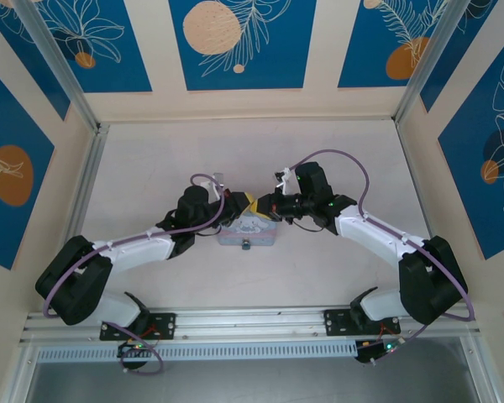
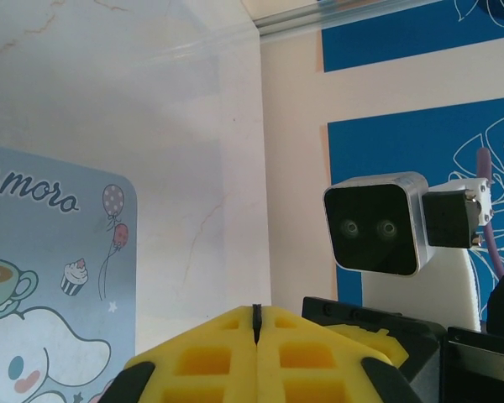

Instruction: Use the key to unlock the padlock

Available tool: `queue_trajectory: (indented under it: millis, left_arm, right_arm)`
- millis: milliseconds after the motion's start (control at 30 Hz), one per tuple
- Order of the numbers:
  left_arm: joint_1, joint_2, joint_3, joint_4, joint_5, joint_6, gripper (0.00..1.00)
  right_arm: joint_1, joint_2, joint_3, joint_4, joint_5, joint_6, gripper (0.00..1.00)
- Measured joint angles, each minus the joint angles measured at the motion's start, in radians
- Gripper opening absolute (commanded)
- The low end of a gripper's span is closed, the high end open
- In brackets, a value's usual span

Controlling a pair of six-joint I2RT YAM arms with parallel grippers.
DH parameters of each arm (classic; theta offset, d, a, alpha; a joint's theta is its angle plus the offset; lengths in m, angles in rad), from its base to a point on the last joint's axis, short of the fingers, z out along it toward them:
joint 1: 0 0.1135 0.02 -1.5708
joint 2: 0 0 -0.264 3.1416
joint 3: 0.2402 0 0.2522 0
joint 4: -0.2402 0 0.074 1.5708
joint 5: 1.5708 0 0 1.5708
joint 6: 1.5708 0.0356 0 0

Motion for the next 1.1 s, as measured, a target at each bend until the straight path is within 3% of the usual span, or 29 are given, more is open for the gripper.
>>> queue_trajectory:
  millis: [33,100,167,233,467,633,867,1100]
  left_arm:
    - [0.0,0.0,0.0,0.0,0.0,0.0,0.0]
    - [0.0,0.0,-0.002,0.003,0.0,0.0,0.0]
    - [-0.003,0.0,-0.004,0.005,-0.003,0.0,0.0]
    - [-0.003,0.0,-0.008,0.011,-0.013,0.0,0.0]
    - [-0.004,-0.001,-0.024,0.009,-0.016,0.032,0.0]
    - [-0.004,-0.01,-0.024,0.006,-0.015,0.08,0.0]
    - [-0.004,-0.037,-0.026,0.003,-0.027,0.097,0.0]
    - [-0.005,-0.039,-0.051,0.01,-0.074,0.023,0.0]
  right_arm:
    - [0.0,0.0,0.0,0.0,0.0,0.0,0.04]
    - [-0.003,0.0,0.0,-0.001,0.0,0.005,0.26]
    - [-0.009,-0.002,0.0,-0.004,0.0,0.009,0.41]
    - [-0.025,-0.014,-0.006,-0.01,0.001,0.011,0.47]
    - [-0.13,-0.162,-0.047,-0.019,0.0,0.013,0.5]
    - [-0.146,-0.19,-0.063,-0.013,-0.002,0.019,0.48]
    - [-0.116,-0.187,-0.188,0.1,0.012,0.128,0.44]
    - [-0.021,-0.182,-0.346,0.358,0.151,0.334,0.42]
